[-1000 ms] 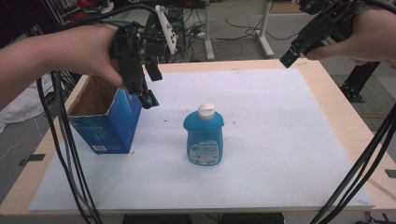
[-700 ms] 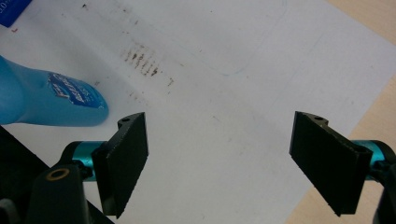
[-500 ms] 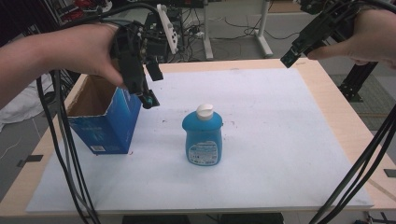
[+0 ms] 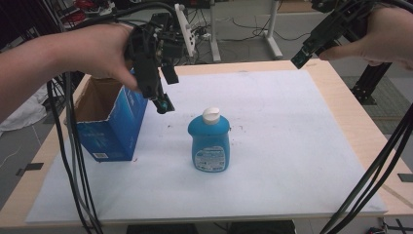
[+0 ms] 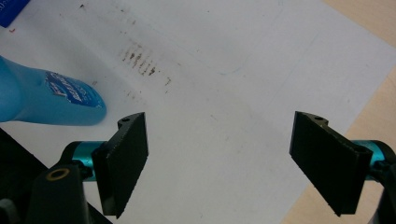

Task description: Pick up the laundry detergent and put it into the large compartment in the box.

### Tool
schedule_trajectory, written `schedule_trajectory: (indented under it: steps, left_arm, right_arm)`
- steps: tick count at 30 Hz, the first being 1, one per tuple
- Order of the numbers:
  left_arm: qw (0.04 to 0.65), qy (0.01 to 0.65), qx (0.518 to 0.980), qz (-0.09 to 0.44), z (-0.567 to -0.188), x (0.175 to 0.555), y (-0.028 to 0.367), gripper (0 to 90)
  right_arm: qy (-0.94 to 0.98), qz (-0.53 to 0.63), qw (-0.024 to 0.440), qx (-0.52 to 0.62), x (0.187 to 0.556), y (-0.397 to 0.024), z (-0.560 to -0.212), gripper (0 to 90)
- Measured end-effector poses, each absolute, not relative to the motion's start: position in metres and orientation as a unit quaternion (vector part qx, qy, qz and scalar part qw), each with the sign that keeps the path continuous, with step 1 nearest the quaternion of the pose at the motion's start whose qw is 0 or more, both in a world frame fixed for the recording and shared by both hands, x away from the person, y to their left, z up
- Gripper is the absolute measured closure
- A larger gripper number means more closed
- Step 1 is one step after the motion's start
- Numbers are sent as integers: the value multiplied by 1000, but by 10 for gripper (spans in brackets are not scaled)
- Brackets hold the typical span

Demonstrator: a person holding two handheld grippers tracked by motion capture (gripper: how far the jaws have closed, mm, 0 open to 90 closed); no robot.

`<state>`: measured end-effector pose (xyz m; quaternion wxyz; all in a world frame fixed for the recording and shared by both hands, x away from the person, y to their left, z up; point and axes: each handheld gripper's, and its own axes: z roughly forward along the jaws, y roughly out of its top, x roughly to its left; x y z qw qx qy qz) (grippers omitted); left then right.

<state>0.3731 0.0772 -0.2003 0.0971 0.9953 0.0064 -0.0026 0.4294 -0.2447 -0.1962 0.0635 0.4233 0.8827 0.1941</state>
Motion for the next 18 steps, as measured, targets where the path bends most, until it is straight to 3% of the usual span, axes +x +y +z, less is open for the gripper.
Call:
schedule_trajectory:
  steps: [18]
  left_arm:
    - [104,-19,994,-9,-211,366,44,169]
  right_arm:
    - [883,194,64,423,428,-245,-198,189]
